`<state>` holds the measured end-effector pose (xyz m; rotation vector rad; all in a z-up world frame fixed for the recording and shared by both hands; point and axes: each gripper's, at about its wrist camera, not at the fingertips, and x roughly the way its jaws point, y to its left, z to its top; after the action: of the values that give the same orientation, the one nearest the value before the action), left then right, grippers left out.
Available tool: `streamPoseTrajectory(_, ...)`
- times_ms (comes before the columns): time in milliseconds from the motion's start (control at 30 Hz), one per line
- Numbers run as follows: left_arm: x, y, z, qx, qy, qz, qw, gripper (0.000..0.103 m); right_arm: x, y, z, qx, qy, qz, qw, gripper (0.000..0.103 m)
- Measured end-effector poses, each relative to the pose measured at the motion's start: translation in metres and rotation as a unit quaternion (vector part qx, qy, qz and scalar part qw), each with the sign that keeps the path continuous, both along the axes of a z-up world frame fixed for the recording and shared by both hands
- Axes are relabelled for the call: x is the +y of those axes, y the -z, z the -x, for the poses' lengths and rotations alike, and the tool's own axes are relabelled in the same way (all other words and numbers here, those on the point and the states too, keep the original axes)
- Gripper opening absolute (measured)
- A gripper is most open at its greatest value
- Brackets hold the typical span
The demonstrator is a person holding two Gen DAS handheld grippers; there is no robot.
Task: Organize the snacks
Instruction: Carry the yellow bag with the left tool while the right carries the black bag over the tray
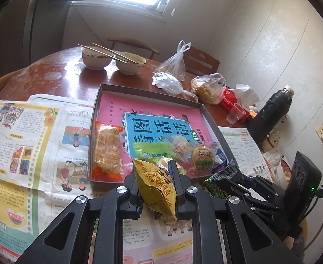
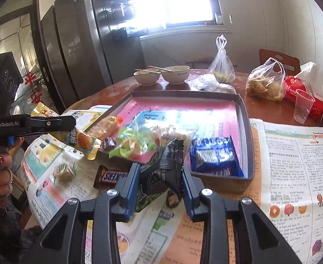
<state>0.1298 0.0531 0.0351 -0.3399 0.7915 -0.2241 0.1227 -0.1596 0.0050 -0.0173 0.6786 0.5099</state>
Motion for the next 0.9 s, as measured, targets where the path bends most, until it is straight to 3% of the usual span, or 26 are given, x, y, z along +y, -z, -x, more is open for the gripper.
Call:
streamPoseTrajectory(367,-0.004,0.005,-0.021,0.000,-0.004,-0.016,0.9999,0.019,0.013,-0.010,-0.023,-0.006,0.006,-0.006,1.000,0.034)
streamPoseTrajectory(900,0.006,0.023,-0.043,0.013,-0.007,0.004,0.9999,0.019,0.032,-0.003,-0.054,0.006,0.007,0.005,1.000,0.033)
